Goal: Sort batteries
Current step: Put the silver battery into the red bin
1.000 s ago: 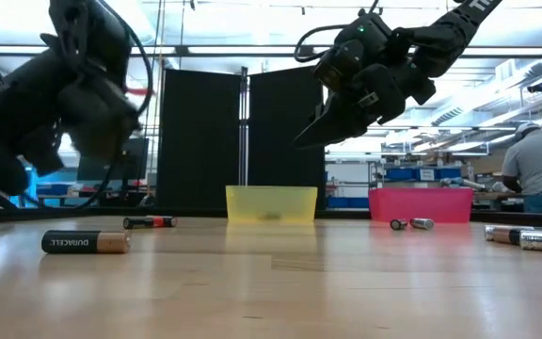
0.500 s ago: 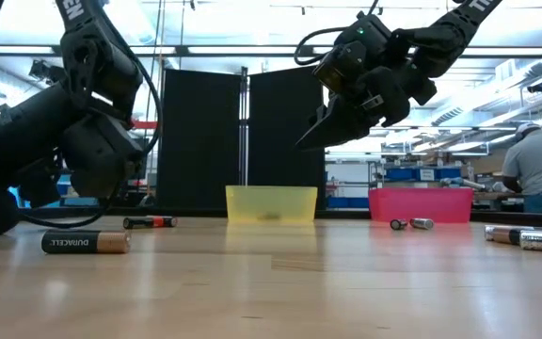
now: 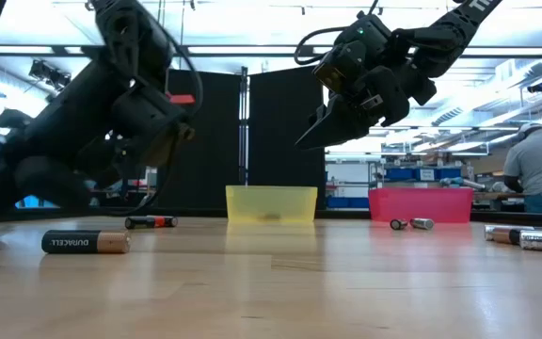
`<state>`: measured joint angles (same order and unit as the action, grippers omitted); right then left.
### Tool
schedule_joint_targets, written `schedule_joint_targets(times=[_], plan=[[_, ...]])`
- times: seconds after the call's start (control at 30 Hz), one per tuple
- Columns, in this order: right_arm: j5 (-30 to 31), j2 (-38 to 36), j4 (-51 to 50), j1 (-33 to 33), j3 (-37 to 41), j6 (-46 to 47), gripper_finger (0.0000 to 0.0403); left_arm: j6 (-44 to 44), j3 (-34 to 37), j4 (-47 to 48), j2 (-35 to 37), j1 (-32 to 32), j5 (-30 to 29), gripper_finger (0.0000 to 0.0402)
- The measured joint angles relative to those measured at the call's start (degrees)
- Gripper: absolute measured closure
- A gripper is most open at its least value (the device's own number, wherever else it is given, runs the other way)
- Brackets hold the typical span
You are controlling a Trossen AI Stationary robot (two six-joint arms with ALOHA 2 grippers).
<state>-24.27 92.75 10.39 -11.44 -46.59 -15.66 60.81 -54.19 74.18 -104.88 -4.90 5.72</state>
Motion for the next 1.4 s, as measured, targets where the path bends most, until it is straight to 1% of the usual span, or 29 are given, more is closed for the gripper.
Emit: schedule_joint_targets(times=[0.2,0.3,0.37,0.5,0.63,0.77,0.87,1.13,1.27,1.4], plan=[[0.00,0.00,-0.22,0.00,-0.01,0.00,0.0390,-0.19,-2.15,5.63,0.00,0.41,-2.50,0.0392],[0.00,0.00,-0.35,0.00,0.00,-0.12,0.0390,-1.08,-2.22,5.32,0.02,0.41,-2.78,0.0392],[0.00,0.00,-0.76,0.06,0.00,-0.62,0.0390,-1.93,-2.19,2.13,0.02,0.39,-1.21,0.0392],[0.00,0.00,-1.41,0.22,0.00,-0.97,0.0390,-3.09,-2.27,-9.09,0.02,-0.35,2.67,0.0389],[0.00,-0.02,-1.44,0.31,0.00,-1.05,0.0390,-2.14,-2.51,-10.98,0.13,-0.47,2.72,0.0373],[-0.17,-0.02,-1.51,0.44,0.00,-1.13,0.0389,-2.16,-3.50,-9.39,0.07,-0.51,1.31,0.0358],[-0.78,-0.02,-1.47,0.61,0.00,-1.29,0.0389,-3.42,-5.37,-9.11,0.02,-0.47,-0.12,0.0356],[-0.90,-0.02,-1.74,1.55,0.00,-1.29,0.0389,-7.00,-16.58,-7.00,0.04,-1.74,-7.63,0.0355],[-0.92,-0.02,-3.24,2.05,0.00,-1.45,0.0389,-9.19,-16.86,-6.64,0.53,-4.06,-8.86,0.0355],[-0.92,-0.02,-4.44,2.58,-0.01,-1.49,0.0389,-5.60,-14.27,-6.11,4.31,-6.08,-8.34,0.0355]])
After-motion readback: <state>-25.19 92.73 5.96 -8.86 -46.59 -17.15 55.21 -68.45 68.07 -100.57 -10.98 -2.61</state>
